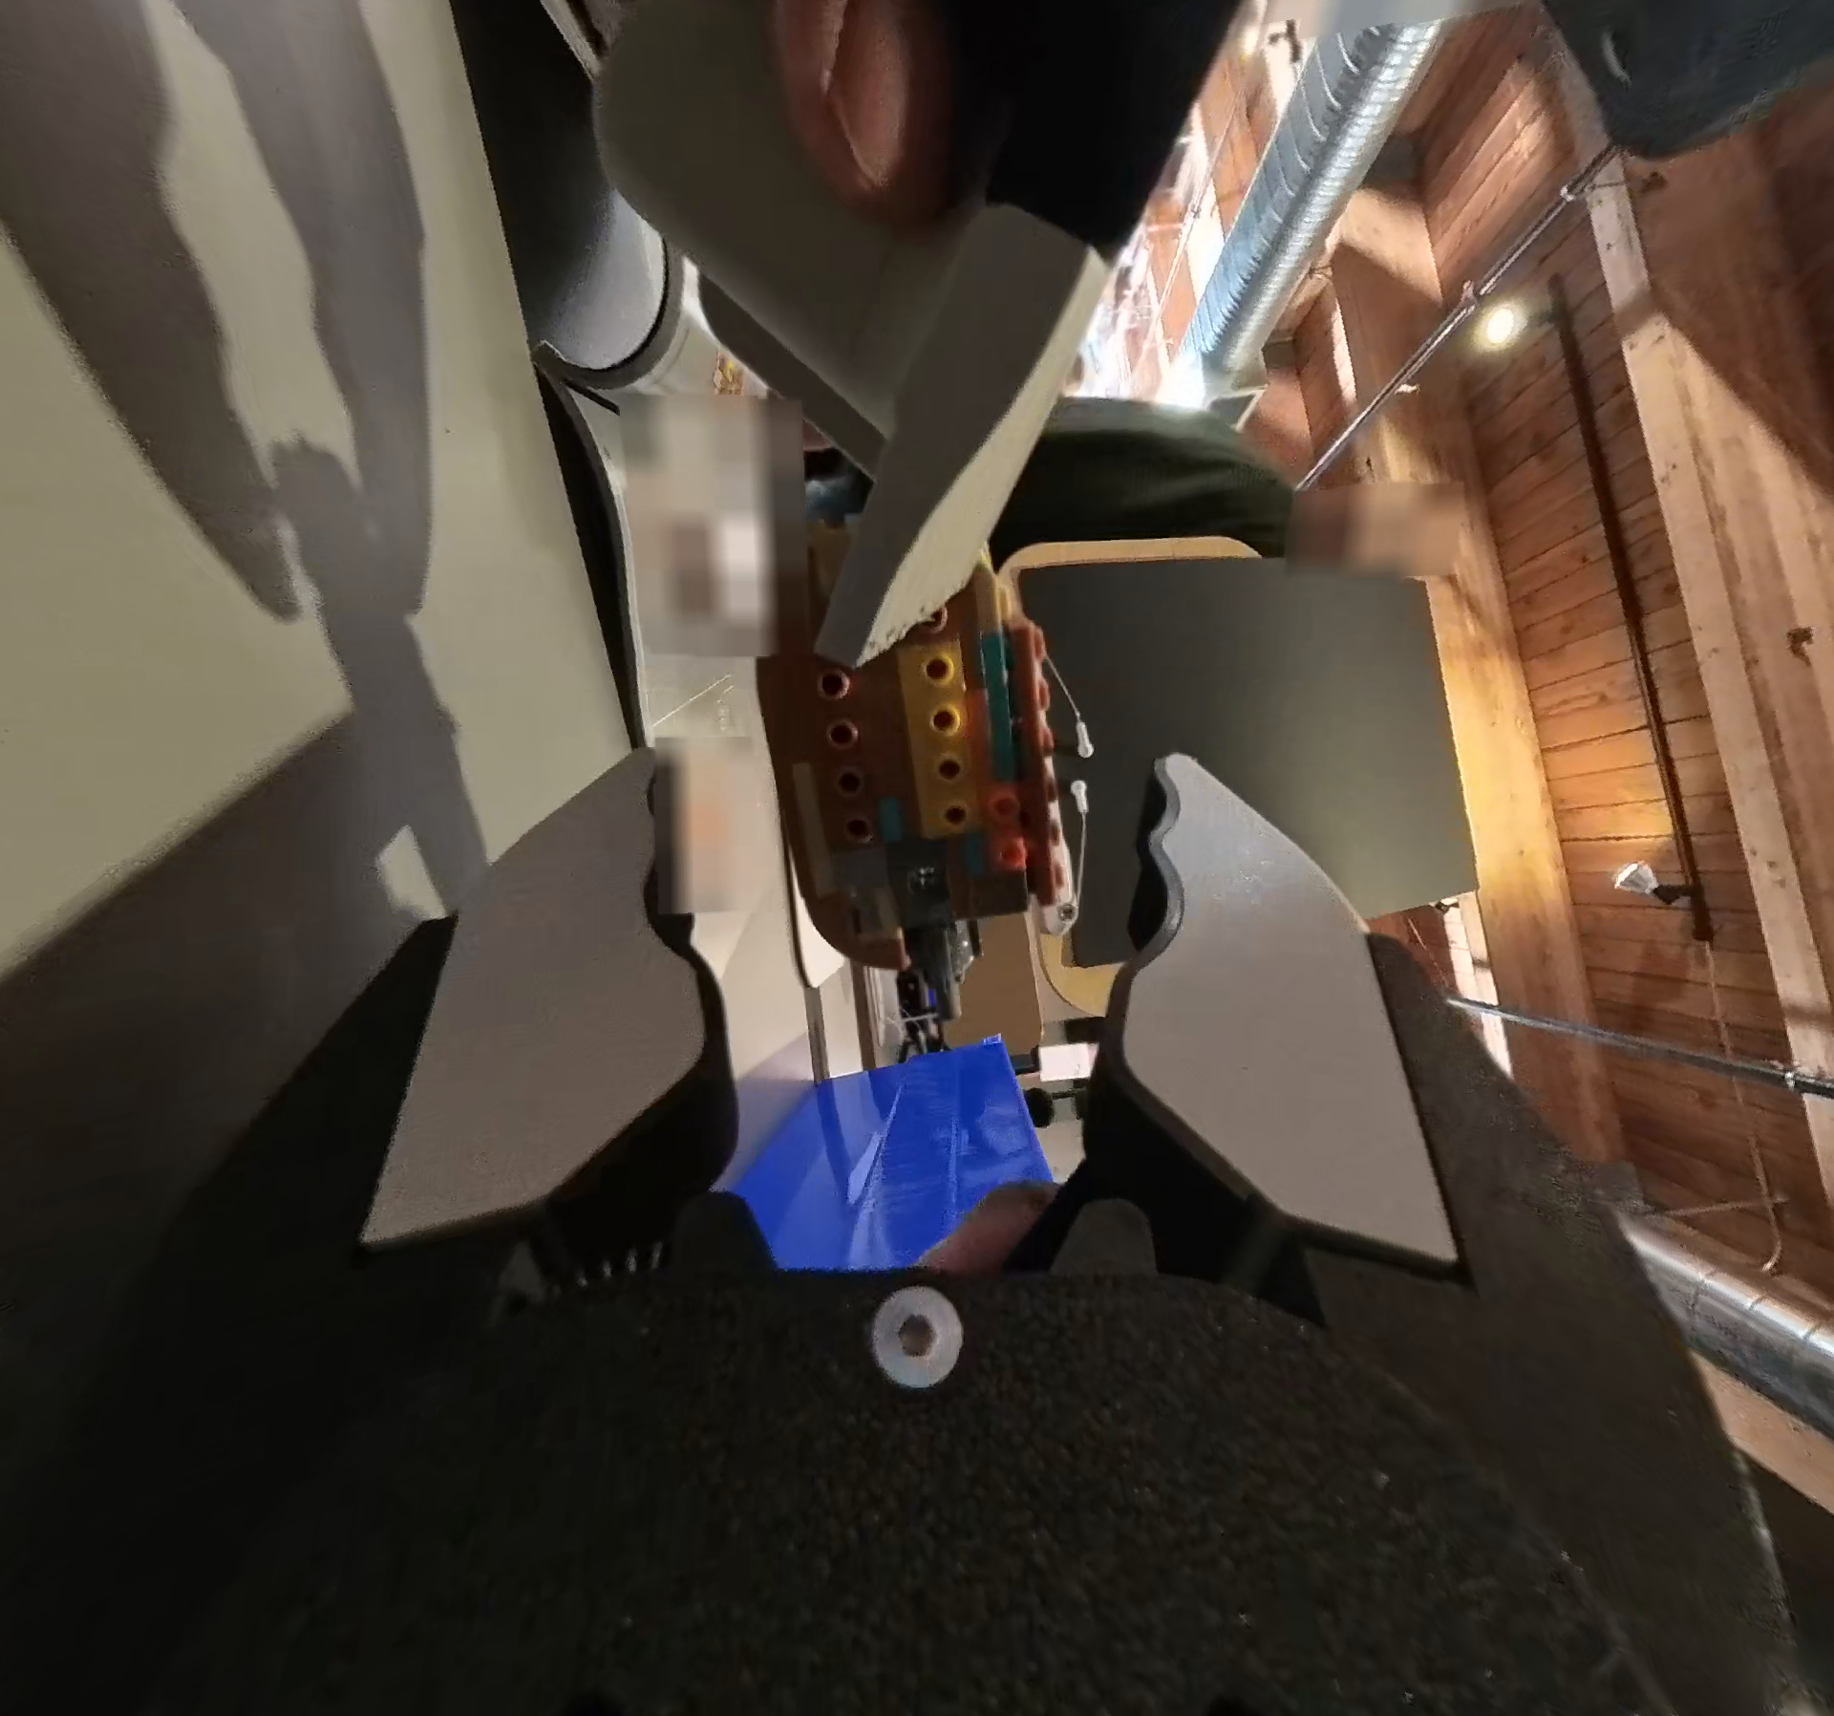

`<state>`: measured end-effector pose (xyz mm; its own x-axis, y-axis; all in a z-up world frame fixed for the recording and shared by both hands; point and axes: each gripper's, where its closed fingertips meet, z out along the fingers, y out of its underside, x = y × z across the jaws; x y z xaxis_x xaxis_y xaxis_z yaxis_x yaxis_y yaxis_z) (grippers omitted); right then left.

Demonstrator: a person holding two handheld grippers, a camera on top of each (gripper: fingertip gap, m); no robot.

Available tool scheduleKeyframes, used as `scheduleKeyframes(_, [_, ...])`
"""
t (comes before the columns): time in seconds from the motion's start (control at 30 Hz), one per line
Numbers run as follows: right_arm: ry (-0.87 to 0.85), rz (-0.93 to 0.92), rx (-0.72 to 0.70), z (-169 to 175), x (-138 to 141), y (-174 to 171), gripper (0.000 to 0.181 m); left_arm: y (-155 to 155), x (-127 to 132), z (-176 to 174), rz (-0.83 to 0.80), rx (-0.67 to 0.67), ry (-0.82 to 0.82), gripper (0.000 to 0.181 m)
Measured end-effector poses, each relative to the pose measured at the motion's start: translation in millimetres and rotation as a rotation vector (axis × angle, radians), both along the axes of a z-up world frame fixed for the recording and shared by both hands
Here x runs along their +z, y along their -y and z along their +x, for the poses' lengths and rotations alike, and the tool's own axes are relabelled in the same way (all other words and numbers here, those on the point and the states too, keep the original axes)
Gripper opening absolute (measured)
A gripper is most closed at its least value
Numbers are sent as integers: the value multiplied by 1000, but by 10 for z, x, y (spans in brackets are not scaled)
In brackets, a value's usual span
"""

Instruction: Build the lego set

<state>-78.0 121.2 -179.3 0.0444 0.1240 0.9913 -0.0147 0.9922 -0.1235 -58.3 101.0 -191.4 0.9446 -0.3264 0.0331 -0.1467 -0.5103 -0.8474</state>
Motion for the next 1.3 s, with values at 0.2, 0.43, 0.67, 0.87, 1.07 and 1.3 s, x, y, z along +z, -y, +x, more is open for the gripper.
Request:
scheduleKeyframes(0.2, [34, 28, -13, -5, -59, -5, 78, 3, 2, 13, 3, 4, -38, 22])
scheduleKeyframes(0.43, [24, 59, -31, 9, -38, -25, 62, 4, -4, 36, 8, -5, -49, 22])
scheduleKeyframes(0.67, [19, 84, -39, 23, -29, -39, 53, -4, -14, 46, 13, -9, -52, 22])
scheduleKeyframes(0.87, [30, 84, -51, 22, -42, -56, 54, -8, -29, 44, 12, -10, -55, 22])
scheduleKeyframes(1.07, [42, 92, -59, 21, -60, -70, 54, -15, -41, 45, 11, -10, -54, 22])
scheduleKeyframes(1.3, [61, 94, -58, 28, -80, -76, 53, -20, -49, 56, 10, -13, -53, 22])
